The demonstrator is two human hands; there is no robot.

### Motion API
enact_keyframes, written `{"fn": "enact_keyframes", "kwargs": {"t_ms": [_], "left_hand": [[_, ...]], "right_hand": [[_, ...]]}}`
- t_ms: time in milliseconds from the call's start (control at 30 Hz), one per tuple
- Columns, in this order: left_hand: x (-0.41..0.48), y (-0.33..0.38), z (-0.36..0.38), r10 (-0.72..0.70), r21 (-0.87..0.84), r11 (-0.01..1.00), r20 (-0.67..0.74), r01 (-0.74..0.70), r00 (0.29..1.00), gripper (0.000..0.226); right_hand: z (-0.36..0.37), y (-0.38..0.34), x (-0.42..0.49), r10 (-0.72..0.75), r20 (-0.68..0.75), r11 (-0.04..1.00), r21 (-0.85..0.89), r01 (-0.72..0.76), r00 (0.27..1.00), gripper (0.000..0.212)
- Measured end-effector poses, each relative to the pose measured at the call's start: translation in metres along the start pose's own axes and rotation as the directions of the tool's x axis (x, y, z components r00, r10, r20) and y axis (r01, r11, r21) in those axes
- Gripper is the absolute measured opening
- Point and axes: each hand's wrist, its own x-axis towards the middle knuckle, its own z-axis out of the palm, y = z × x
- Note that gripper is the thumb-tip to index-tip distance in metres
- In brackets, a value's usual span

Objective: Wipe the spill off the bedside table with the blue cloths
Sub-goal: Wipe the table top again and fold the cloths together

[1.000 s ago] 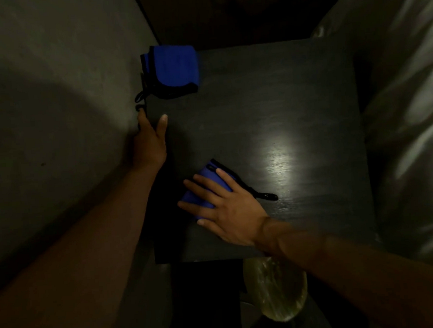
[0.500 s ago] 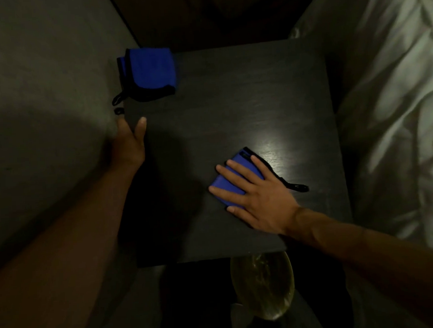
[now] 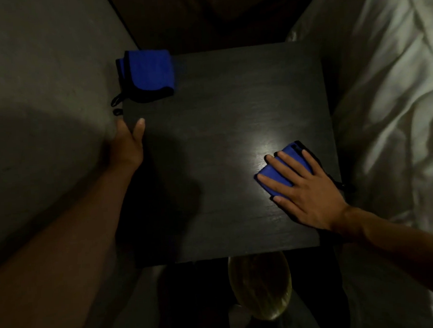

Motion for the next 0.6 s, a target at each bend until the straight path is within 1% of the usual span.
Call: {"fn": "enact_keyframes", "kwargs": {"t_ms": [133,233,300,367,500,600], "left_hand": [[-0.002,0.004,0.0,-0.057,0.04,0.998,0.013,0.056,0.998,0.052],[-0.001,0.002,0.0,-0.037,0.105,0.994,-0.012,0.038,0.999,0.056],[-0.001,0.0,0.0,-0.06,0.149,0.987,-0.02,0.063,0.998,0.059],[-0.001,0.002,0.0,-0.076,0.139,0.987,-0.013,0.077,0.997,0.06],[-0.007,0.009,-0.002,-0.072,0.069,0.995,-0.001,0.072,0.997,0.058],[-0.012,0.013,-0.004,-0.096,0.022,0.995,0.008,0.096,0.995,0.055]], "right_hand": [[0.004,0.006,-0.014,0.121,-0.016,0.992,0.032,-0.12,0.993,0.059],[0.007,-0.001,-0.025,0.244,-0.04,0.966,0.095,-0.24,0.969,0.058],[0.009,-0.013,-0.028,0.358,-0.041,0.925,0.149,-0.349,0.933,0.059],[0.012,-0.026,-0.03,0.458,-0.039,0.877,0.187,-0.444,0.888,0.058],[0.014,-0.041,-0.033,0.553,-0.041,0.812,0.248,-0.528,0.832,0.058],[0.017,-0.054,-0.031,0.647,-0.035,0.739,0.273,-0.616,0.761,0.06]]}}
